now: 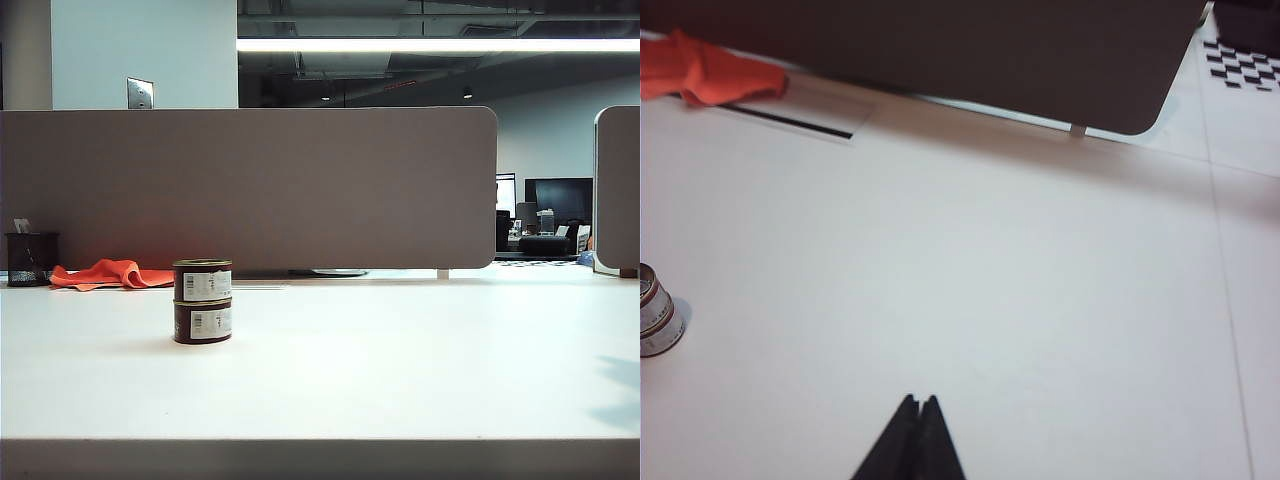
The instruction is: Stack a can of tomatoes on the right onto the can of tomatoes on the left.
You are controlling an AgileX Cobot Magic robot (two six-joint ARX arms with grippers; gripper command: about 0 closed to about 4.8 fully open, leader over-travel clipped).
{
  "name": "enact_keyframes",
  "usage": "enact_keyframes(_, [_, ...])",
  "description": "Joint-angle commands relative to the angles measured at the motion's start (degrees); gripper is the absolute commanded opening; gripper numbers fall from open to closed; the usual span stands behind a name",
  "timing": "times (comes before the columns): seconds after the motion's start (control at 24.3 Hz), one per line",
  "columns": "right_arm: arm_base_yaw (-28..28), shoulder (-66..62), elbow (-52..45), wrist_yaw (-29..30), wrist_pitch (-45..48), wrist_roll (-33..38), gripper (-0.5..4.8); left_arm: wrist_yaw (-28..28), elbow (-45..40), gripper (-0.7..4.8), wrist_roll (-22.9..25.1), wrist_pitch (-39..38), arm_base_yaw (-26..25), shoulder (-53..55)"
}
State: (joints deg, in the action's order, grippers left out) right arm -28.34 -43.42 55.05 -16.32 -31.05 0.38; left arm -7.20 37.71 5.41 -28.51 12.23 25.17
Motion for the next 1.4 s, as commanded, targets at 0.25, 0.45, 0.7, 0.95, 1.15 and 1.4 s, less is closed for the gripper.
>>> enact_keyframes(0.25, [-0.02, 16.09, -14.80, -2.14, 3.02, -0.20, -0.05, 2.29, -4.90, -0.03, -3.30, 0.68, 0.28, -8.85])
enact_keyframes(0.45, [-0.07, 22.12, -21.31, -6.51, 4.24, 1.53, -0.05, 2.27, -8.24, -0.02, -7.30, 4.87, 0.28, -8.81])
enact_keyframes(0.7, [-0.07, 28.35, -31.71, -6.60, 18.01, 0.90, -0.05, 2.27, -19.28, -0.05, -6.88, 18.10, 0.31, -8.92])
enact_keyframes(0.95, [-0.04, 31.47, -43.19, -4.42, 30.47, 0.90, -0.06, 2.19, -27.98, -0.05, -6.84, 26.27, 0.31, -8.94])
enact_keyframes(1.15, [-0.04, 31.47, -46.73, -2.75, 32.30, 0.87, -0.05, 1.86, -30.03, -0.05, -4.26, 28.35, 0.33, -9.01])
enact_keyframes(1.4, [-0.04, 31.52, -50.14, -1.42, 35.01, 0.90, -0.05, 1.86, -33.29, -0.05, -4.35, 32.96, 0.28, -8.98])
